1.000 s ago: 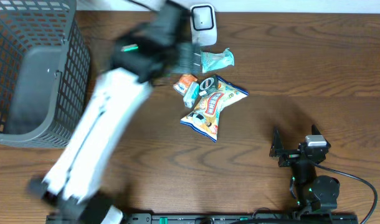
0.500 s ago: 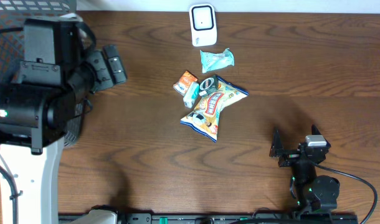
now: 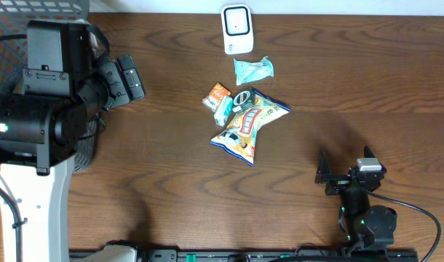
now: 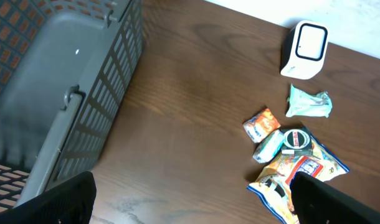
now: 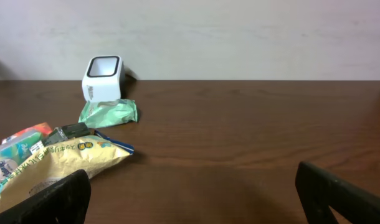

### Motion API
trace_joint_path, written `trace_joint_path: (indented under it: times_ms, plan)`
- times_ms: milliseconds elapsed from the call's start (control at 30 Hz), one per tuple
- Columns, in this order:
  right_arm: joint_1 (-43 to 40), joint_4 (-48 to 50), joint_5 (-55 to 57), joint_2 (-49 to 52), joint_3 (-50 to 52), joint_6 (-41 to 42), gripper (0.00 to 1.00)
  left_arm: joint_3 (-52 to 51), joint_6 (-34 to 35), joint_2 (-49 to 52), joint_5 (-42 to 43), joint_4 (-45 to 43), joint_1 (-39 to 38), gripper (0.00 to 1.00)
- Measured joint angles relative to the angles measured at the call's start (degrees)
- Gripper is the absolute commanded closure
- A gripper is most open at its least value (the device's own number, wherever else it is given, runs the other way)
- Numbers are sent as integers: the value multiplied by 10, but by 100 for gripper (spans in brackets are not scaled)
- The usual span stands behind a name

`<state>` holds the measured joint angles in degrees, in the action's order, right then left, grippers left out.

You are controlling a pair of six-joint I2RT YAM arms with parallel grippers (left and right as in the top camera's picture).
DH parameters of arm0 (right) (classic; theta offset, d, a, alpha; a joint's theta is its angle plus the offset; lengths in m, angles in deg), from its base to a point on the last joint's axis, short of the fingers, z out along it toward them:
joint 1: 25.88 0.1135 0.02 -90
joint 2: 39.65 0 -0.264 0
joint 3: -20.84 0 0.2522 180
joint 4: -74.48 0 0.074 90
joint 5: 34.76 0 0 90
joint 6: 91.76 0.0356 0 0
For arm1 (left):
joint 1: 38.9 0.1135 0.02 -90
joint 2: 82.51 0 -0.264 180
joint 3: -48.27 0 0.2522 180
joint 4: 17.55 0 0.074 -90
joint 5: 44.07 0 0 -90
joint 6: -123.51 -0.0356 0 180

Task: Scan the item barcode

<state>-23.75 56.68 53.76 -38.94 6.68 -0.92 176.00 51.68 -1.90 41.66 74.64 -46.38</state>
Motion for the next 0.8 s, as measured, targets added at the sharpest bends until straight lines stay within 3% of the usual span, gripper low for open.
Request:
trace_joint_path:
  times_ms: [800]
  plan:
    - [0,0,0,0,0,0,1,0,0,0,0,37,0,2]
